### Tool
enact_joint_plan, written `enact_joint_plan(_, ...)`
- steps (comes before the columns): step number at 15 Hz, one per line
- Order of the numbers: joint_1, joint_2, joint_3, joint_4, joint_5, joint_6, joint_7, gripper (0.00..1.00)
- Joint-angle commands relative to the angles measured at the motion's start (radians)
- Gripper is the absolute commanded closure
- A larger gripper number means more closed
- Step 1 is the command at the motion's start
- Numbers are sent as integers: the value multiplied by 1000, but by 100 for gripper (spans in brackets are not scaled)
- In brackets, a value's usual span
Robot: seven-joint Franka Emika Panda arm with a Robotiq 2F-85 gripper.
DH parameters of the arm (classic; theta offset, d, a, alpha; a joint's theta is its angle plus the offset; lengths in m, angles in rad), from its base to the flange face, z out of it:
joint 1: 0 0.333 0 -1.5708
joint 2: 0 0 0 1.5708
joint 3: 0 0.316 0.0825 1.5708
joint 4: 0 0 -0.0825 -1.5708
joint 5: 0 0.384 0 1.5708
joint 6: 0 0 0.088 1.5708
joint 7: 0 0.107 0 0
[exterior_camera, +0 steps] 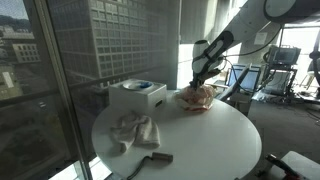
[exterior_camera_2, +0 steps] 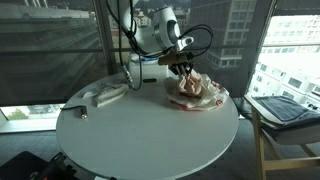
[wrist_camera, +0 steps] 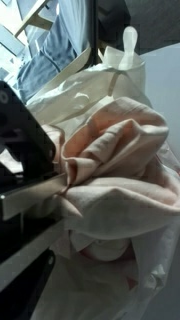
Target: Pick up all the items on the table and put them into the plastic
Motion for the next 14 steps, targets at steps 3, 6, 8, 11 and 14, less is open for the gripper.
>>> enact_joint_plan(3, -41, 186, 22, 156, 77, 77, -110, 86)
enact_joint_plan(6, -15, 183, 7, 142, 65, 103, -110, 44)
enact_joint_plan(8, 26, 123, -23, 79, 45, 84, -79, 28)
enact_joint_plan(11, 117, 6, -105, -47, -18, 86, -6, 6)
enact_joint_plan(14, 232, -98, -196, -154, -141, 97, 93, 0)
